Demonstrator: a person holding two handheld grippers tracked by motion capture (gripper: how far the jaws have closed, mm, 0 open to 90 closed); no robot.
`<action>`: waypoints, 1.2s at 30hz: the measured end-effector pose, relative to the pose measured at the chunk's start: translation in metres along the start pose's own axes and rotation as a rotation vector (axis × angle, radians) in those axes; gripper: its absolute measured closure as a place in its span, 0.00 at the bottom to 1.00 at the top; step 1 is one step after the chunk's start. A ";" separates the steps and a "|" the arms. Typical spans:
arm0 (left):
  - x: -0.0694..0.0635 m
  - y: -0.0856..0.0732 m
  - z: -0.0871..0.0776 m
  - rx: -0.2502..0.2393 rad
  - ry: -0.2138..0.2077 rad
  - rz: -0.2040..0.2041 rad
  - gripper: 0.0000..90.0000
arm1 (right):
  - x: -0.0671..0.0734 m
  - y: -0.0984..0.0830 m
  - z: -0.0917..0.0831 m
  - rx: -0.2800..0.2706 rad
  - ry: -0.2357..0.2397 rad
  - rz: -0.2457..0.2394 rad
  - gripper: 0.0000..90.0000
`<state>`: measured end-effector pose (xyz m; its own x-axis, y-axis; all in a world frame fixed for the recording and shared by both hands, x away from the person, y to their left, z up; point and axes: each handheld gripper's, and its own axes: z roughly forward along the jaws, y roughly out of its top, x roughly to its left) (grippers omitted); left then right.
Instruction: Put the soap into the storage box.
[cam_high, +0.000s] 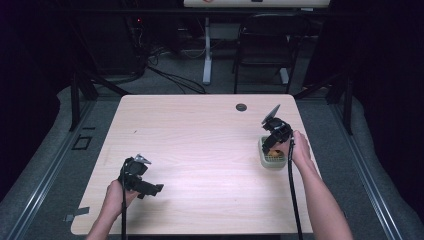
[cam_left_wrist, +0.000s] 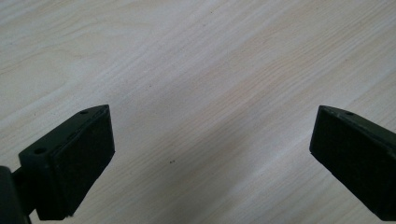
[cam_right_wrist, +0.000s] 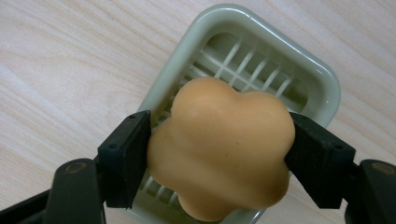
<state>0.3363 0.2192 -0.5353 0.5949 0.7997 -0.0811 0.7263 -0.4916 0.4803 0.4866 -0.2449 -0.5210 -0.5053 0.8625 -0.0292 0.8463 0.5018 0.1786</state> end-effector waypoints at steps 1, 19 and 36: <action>0.000 0.000 0.000 0.000 0.000 0.002 0.00 | -0.001 -0.001 0.000 -0.001 0.010 0.002 0.30; 0.000 0.000 0.000 0.002 0.001 0.006 0.00 | -0.004 -0.009 -0.020 -0.062 0.042 0.029 0.16; -0.002 0.001 0.000 0.000 0.002 0.006 0.00 | 0.014 -0.033 -0.054 -0.126 0.073 -0.025 0.01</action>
<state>0.3357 0.2174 -0.5349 0.5988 0.7973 -0.0763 0.7227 -0.4967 0.4806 0.4427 -0.2525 -0.4739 -0.5408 0.8404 0.0360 0.8078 0.5069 0.3007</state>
